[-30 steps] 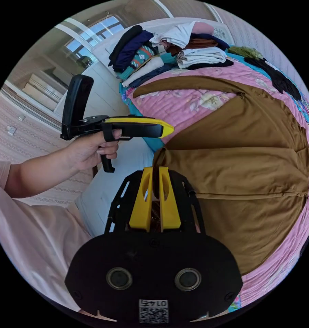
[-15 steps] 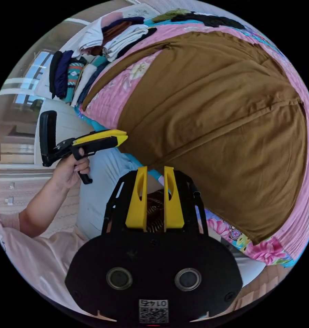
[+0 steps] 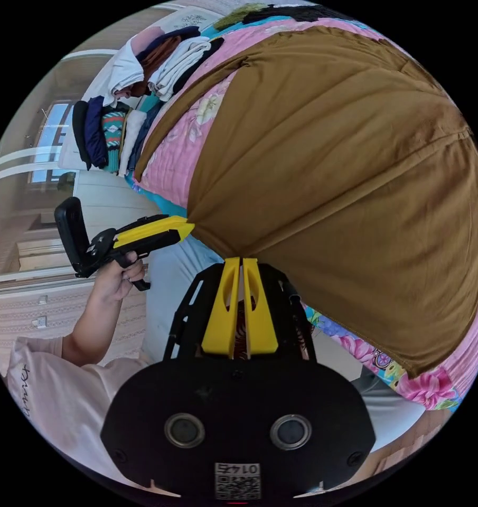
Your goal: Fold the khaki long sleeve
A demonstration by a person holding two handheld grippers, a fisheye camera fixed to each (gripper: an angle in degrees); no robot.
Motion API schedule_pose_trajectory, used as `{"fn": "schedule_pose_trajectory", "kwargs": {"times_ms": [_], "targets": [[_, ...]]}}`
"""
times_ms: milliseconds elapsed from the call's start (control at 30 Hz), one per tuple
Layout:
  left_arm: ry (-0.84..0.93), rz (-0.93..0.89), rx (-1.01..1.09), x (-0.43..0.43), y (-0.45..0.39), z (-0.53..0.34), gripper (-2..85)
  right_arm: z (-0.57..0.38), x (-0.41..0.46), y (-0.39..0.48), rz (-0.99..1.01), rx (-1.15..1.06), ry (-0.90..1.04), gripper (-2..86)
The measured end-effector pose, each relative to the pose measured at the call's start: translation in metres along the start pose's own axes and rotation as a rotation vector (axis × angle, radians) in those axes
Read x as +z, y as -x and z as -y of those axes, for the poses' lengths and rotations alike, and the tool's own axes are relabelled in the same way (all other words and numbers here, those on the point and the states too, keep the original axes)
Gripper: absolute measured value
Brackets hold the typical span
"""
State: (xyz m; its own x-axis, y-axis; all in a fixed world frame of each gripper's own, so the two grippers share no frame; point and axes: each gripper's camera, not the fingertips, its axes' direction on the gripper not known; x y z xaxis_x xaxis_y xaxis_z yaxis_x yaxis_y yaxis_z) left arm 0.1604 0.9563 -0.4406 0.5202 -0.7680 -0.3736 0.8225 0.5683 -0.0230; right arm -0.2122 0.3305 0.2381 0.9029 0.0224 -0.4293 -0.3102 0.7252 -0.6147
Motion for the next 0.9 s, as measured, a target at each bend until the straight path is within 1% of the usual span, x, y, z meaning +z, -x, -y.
{"fn": "schedule_pose_trajectory", "kwargs": {"times_ms": [67,133,200,267,300,367,400,433,467,500,533,567,633,667,733,833,900], "targets": [[-0.016,-0.031,-0.012,-0.011,0.007,-0.005,-0.8,0.008,0.006,0.005,-0.014,-0.008,0.027,0.5],[-0.056,-0.024,-0.030,-0.027,0.014,-0.014,-0.6,0.013,0.010,0.012,-0.048,-0.016,0.051,0.7],[-0.129,-0.013,-0.070,-0.048,0.028,-0.029,0.0,0.013,0.010,0.019,-0.083,-0.052,0.081,0.9],[-0.244,0.024,-0.172,-0.079,0.059,-0.056,2.3,0.014,0.008,0.031,-0.116,-0.113,0.124,1.2],[-0.275,0.045,-0.206,-0.087,0.068,-0.064,2.8,0.017,0.006,0.041,-0.151,-0.164,0.148,1.3],[-0.403,0.142,-0.370,-0.115,0.111,-0.098,3.9,0.028,0.002,0.063,-0.199,-0.263,0.168,1.4],[-0.434,0.170,-0.415,-0.120,0.122,-0.106,3.8,0.039,-0.001,0.082,-0.221,-0.344,0.166,1.5],[-0.479,0.230,-0.503,-0.131,0.143,-0.122,3.7,0.053,-0.002,0.105,-0.236,-0.433,0.161,1.5],[-0.516,0.297,-0.580,-0.141,0.159,-0.135,3.3,0.062,-0.002,0.117,-0.242,-0.476,0.159,1.5],[-0.540,0.322,-0.616,-0.145,0.166,-0.141,3.0,0.080,0.000,0.142,-0.247,-0.561,0.152,1.5],[-0.601,0.349,-0.689,-0.152,0.180,-0.152,3.1,0.100,0.004,0.167,-0.251,-0.639,0.142,1.6],[-0.655,0.342,-0.747,-0.155,0.193,-0.161,3.6,0.110,0.007,0.180,-0.252,-0.672,0.136,1.6],[-0.705,0.327,-0.806,-0.157,0.208,-0.168,5.2,0.151,0.023,0.229,-0.233,-0.778,0.128,1.8],[-0.736,0.325,-0.827,-0.156,0.215,-0.169,6.4,0.161,0.028,0.240,-0.227,-0.796,0.128,1.8],[-0.757,0.317,-0.854,-0.151,0.225,-0.167,7.9,0.195,0.048,0.286,-0.201,-0.864,0.120,2.2],[-0.716,0.265,-0.861,-0.135,0.241,-0.158,8.0,0.229,0.080,0.332,-0.241,-0.914,0.135,3.2],[-0.719,0.323,-0.844,-0.126,0.238,-0.157,7.0,0.242,0.098,0.354,-0.275,-0.928,0.143,4.4]]}}
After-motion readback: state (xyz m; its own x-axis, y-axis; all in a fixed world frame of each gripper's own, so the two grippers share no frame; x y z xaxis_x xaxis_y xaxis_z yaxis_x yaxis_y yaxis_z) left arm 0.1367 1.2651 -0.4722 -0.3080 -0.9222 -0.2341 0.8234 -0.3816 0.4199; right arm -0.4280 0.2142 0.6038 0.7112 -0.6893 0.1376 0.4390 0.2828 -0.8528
